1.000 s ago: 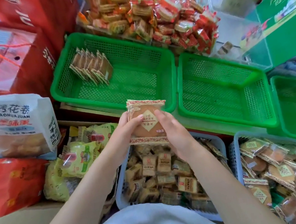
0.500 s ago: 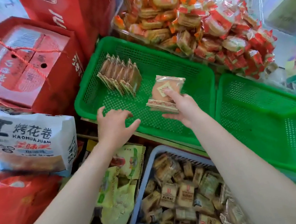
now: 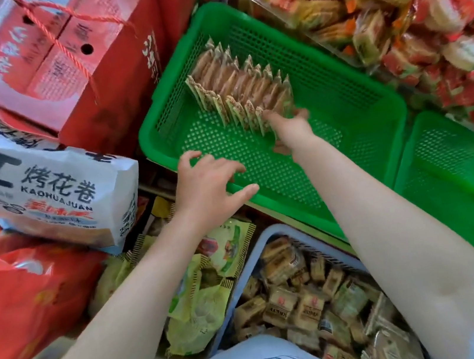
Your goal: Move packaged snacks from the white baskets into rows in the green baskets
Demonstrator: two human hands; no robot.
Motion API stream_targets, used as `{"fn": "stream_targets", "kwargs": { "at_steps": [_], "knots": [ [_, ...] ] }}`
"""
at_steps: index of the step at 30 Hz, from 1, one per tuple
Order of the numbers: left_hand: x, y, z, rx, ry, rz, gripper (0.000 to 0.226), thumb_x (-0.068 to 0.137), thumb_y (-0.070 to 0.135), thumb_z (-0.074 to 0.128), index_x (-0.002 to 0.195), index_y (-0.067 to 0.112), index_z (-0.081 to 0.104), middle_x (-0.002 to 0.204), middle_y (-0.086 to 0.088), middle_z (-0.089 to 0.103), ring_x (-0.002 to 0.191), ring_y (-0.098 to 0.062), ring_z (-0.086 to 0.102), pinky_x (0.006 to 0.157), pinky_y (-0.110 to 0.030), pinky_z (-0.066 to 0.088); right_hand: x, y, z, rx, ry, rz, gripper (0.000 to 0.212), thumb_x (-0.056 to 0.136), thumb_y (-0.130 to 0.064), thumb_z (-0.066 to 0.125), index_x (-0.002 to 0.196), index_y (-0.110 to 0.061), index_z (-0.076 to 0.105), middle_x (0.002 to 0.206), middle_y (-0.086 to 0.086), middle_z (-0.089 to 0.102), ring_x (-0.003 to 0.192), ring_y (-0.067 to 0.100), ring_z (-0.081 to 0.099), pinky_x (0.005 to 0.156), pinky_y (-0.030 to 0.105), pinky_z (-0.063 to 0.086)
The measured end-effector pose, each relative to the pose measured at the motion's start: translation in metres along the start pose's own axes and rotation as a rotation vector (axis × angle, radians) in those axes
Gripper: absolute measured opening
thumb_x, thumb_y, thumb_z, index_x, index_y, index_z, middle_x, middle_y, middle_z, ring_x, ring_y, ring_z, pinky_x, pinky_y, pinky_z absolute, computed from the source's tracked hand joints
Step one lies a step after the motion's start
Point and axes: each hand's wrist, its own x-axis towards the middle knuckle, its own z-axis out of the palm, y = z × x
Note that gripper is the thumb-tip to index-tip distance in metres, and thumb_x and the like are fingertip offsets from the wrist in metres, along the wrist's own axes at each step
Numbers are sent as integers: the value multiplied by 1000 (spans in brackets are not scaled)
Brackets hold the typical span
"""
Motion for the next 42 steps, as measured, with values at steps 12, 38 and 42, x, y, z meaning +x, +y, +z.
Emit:
{"fn": "stream_targets", "kwargs": {
  "at_steps": [12,38,42],
  "knots": [
    [-2,4,-4,-9,-1,9,54,91,73,40,116,34,67,99,17,69,100,-11,60,108,-39,20,-61,28,-29,200,-239,-104,50,103,-34,53,150,-26,37,124,11,61,104,28,68,87,41,59],
    [-190,199,88,-266,-877,-39,30,102,42,50,125,27,62,114,9,66,105,-10,62,81,-24,47,-235,425,-192,-117,321,352,94,87,-50,71,152,-2,23,152,20,30,138,35,37,102,44,44],
    [-196,214,90,-299,-866,-110,31,102,40,51,124,23,63,108,8,68,97,-8,65,73,-21,46,-223,418,-202,120,271,308,62,83,-41,78,127,-9,47,120,4,58,109,25,57,98,48,50]
  ]
}}
